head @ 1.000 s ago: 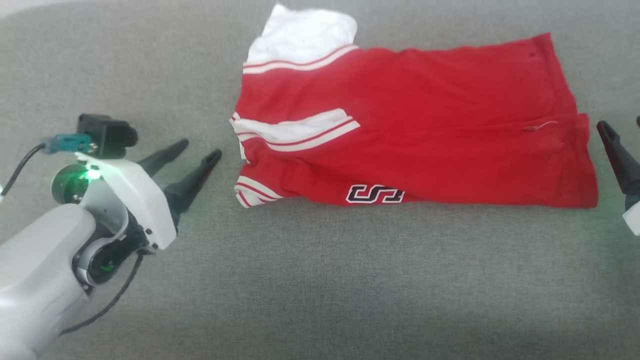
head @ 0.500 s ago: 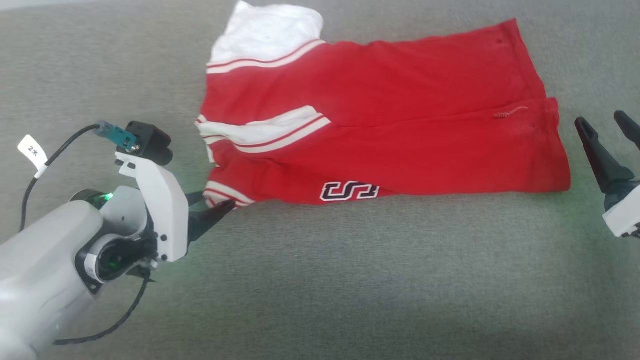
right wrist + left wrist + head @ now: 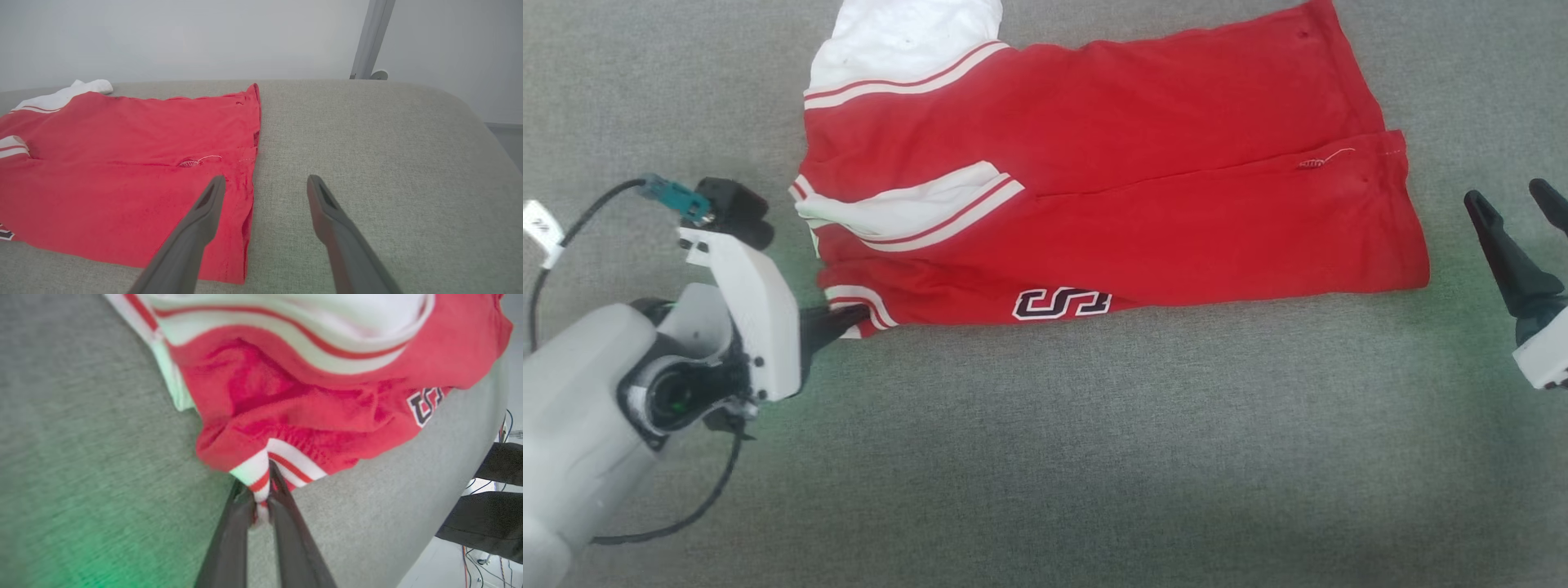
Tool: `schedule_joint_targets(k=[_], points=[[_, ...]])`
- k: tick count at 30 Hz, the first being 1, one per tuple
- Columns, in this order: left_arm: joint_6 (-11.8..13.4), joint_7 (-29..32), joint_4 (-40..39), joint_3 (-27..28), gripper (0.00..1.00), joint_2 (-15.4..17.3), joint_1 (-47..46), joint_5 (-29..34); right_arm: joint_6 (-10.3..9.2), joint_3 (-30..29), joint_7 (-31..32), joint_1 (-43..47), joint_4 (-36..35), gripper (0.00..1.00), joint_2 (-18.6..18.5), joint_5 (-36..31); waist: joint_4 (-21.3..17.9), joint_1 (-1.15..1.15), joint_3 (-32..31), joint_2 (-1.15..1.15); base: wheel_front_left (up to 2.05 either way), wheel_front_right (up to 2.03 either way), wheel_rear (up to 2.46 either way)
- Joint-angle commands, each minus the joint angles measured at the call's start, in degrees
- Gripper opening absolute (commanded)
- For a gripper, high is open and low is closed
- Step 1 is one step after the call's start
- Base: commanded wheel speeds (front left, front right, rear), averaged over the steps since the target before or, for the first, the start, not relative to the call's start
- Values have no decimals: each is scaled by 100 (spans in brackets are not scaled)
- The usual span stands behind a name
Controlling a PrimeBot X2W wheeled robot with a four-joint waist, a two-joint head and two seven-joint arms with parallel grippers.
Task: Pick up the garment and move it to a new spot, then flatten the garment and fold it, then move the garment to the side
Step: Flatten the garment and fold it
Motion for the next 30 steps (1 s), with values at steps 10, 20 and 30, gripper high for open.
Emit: schedule_joint_targets(k=[10,20,30], points=[[-143,-47,-67,-181,0,-329,118,78,-9,745,1504,-178,-185,100,-642,-95,209,0,89,-1,0,0,0],[-223,-209,-112,-189,0,-508,3,255,-9,1271,2840,-592,216,0,-683,109,470,0,231,-1,0,0,0],[-334,-503,-145,-102,0,-430,159,254,-10,1159,2782,-431,173,0,-736,256,523,0,-18,-1,0,0,0]])
